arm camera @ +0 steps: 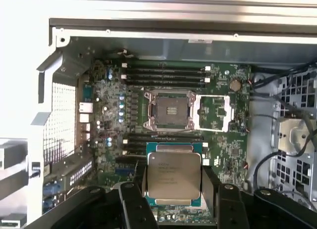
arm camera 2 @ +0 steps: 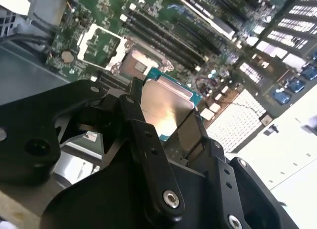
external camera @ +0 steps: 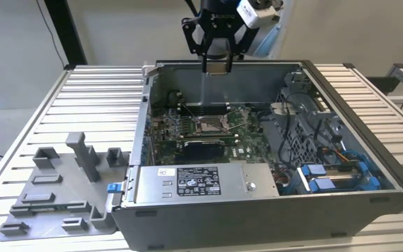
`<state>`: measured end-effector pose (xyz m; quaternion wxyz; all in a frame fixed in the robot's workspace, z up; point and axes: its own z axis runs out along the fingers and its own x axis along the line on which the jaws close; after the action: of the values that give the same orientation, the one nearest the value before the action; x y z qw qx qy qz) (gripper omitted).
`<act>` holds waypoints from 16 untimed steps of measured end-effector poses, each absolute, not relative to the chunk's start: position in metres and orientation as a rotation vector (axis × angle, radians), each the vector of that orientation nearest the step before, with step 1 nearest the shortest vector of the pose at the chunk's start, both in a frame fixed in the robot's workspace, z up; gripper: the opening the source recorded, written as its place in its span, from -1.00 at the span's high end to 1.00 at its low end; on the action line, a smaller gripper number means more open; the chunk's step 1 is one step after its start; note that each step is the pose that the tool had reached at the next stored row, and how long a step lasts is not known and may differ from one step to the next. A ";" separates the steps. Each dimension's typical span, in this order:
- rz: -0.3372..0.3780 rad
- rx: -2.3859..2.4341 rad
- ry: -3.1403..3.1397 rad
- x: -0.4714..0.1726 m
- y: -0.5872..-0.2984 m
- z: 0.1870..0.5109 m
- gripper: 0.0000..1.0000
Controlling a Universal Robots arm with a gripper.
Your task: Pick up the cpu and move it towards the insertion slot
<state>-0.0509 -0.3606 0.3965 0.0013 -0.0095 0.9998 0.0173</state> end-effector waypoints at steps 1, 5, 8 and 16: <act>0.054 -0.030 3.138 -0.051 -0.356 0.396 1.00; 0.054 -0.030 3.139 -0.051 -0.338 0.396 1.00; 0.054 -0.030 3.139 -0.051 -0.325 0.396 1.00; 0.054 -0.031 3.139 -0.051 -0.312 0.395 1.00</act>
<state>-0.0514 -0.3119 0.3953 0.0010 -0.0099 0.9998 0.0173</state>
